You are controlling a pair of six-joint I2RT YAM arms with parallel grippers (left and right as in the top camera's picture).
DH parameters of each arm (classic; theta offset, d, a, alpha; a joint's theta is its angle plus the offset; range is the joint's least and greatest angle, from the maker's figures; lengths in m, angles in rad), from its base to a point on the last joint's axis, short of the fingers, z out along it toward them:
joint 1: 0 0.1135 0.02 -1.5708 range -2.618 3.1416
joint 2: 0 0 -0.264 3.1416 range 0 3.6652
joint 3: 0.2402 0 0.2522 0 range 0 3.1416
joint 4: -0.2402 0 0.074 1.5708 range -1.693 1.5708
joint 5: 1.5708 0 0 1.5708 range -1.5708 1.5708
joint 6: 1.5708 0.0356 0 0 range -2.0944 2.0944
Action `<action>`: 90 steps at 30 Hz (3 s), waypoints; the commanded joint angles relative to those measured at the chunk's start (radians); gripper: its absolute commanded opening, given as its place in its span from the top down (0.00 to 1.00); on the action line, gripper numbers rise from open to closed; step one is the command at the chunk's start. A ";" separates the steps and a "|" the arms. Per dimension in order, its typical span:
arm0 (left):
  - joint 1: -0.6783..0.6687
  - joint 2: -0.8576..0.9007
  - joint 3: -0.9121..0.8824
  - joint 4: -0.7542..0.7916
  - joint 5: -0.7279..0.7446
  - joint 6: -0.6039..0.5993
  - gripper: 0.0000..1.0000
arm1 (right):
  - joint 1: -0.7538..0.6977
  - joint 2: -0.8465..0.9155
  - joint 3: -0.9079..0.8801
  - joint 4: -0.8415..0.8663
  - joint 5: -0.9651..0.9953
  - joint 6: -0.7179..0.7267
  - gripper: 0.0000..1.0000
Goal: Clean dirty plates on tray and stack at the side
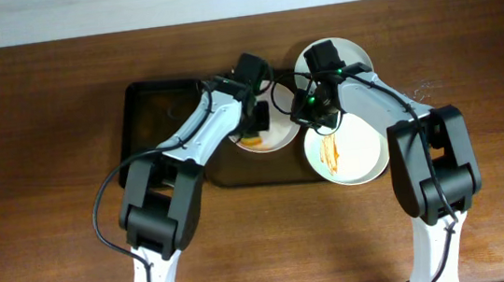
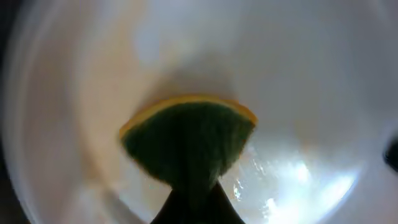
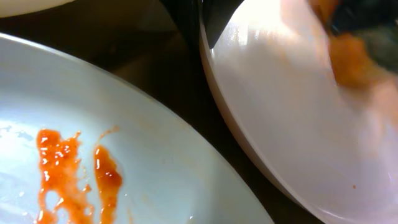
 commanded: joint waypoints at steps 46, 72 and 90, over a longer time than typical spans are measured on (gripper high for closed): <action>-0.111 0.011 -0.016 -0.154 -0.239 -0.490 1.00 | -0.005 0.008 -0.002 -0.020 0.001 -0.048 0.96; 0.074 -0.003 0.578 -0.352 0.155 -0.011 1.00 | -0.006 0.008 -0.002 -0.022 0.002 -0.105 0.96; 0.235 -0.003 0.708 -0.493 0.159 -0.011 1.00 | 0.037 -0.080 0.017 0.033 0.075 -0.292 0.96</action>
